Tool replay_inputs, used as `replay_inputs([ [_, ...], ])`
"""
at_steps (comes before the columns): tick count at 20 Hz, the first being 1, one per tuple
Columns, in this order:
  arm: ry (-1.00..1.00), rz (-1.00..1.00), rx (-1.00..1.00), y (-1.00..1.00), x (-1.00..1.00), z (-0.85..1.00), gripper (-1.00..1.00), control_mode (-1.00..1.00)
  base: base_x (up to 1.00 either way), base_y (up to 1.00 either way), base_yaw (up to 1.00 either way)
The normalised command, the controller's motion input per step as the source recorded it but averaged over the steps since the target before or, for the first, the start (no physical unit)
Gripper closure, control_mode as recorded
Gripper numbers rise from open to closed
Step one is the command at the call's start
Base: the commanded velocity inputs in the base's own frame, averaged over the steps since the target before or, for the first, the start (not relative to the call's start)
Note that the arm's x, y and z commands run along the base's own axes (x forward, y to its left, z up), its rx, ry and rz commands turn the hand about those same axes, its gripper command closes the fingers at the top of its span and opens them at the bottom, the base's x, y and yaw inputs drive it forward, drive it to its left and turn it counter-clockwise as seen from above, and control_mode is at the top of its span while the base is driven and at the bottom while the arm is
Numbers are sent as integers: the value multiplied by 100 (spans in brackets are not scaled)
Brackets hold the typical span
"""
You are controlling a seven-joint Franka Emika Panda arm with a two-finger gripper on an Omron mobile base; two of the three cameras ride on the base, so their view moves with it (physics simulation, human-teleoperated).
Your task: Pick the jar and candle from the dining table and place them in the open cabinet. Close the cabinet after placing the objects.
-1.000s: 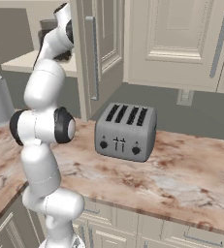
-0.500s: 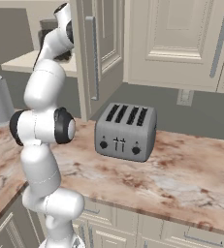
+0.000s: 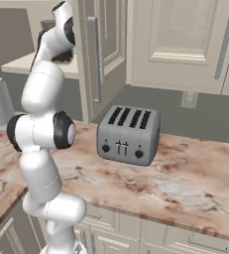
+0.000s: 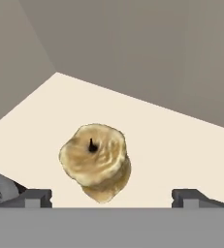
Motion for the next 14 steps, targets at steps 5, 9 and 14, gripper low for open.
replay_inputs([
  [5, -5, 0, 0, 14, -59, -1, -100, -100, 0, 0, 0],
  [9, -10, 0, 0, 14, -65, -14, -100, -100, 0, 0, 0],
  [14, -17, 0, -1, 17, -71, -21, -100, -100, 0, 0, 0],
])
